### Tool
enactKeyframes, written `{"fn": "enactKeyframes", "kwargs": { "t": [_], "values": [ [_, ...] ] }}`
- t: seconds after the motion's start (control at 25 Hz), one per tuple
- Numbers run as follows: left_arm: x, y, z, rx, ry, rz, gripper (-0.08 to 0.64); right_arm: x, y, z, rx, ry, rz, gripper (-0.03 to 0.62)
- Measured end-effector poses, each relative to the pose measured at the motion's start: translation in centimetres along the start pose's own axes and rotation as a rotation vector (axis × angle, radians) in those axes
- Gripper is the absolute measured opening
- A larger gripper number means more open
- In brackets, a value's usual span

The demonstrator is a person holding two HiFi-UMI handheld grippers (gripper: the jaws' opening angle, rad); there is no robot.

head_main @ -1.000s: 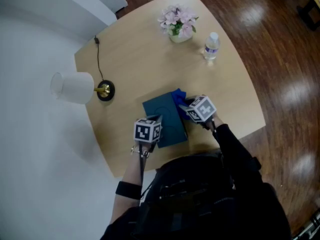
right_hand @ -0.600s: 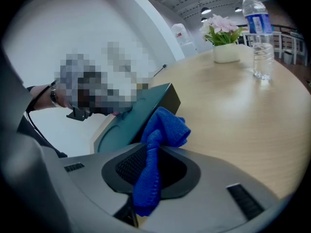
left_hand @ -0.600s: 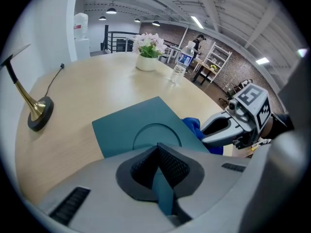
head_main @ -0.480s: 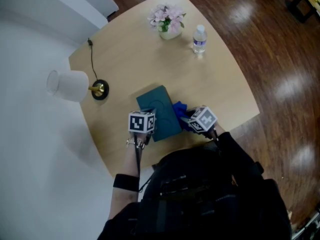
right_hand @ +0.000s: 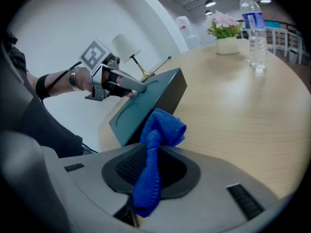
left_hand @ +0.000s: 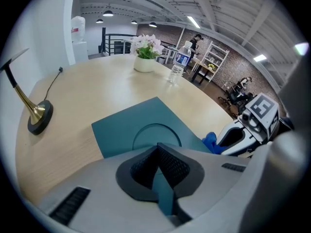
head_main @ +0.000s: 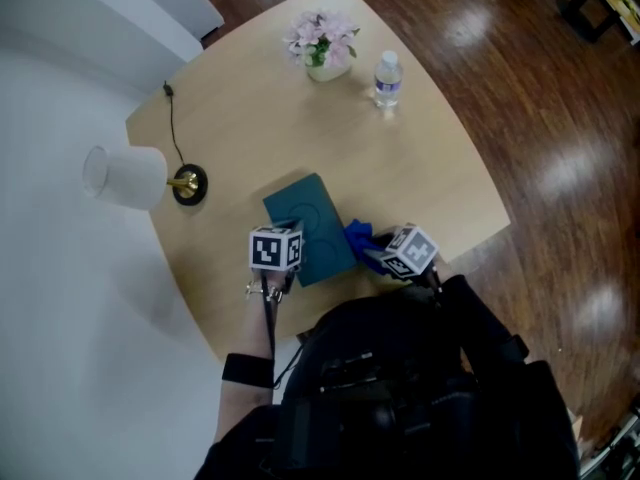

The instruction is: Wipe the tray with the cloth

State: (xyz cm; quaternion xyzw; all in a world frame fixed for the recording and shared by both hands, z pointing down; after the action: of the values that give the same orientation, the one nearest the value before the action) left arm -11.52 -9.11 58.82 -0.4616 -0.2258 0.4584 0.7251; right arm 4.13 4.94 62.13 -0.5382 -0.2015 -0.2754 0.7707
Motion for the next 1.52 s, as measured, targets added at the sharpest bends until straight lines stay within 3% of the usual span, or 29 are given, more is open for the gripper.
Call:
{"fn": "enactKeyframes", "kwargs": {
  "t": [0.2, 0.44, 0.64, 0.84, 0.96, 1.52],
  "values": [
    [0.0, 0.0, 0.0, -0.004, 0.019, 0.012, 0.0, 2.2, 0.4, -7.3, 0.118, 0.004, 0.055, 0.083],
    [0.0, 0.1, -0.1, -0.011, 0.032, 0.003, 0.0, 5.1, -2.4, -16.2, 0.183, -0.009, 0.104, 0.081],
    [-0.1, 0.0, 0.1, -0.018, 0.052, 0.002, 0.0, 5.9, -5.0, -18.7, 0.171, -0.05, 0.078, 0.081],
    [-0.2, -0.1, 0.0, -0.012, 0.048, 0.01, 0.0, 5.5, -4.8, -16.5, 0.112, -0.047, 0.04, 0.083],
    [-0.1, 0.0, -0.1, -0.008, 0.038, 0.015, 0.0, 4.4, -4.5, -13.8, 0.071, -0.023, 0.043, 0.083],
    [0.3, -0.1, -0.1, 0.022, -0.038, -0.008, 0.0, -0.4, -1.4, -0.4, -0.003, -0.075, 0.048, 0.081]
  ]
}}
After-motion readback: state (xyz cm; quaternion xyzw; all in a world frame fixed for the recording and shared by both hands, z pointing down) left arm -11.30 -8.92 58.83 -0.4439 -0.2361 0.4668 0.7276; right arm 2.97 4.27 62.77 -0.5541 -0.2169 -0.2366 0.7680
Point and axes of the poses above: the fingertips, and each gripper's own axes: y backward along the fingers, x to its right, z out of its underside, the point moved 6 cm from there along y, backward along the fingers, and after that the axes turned 15 degrees about -y, right-handed, at the moved point
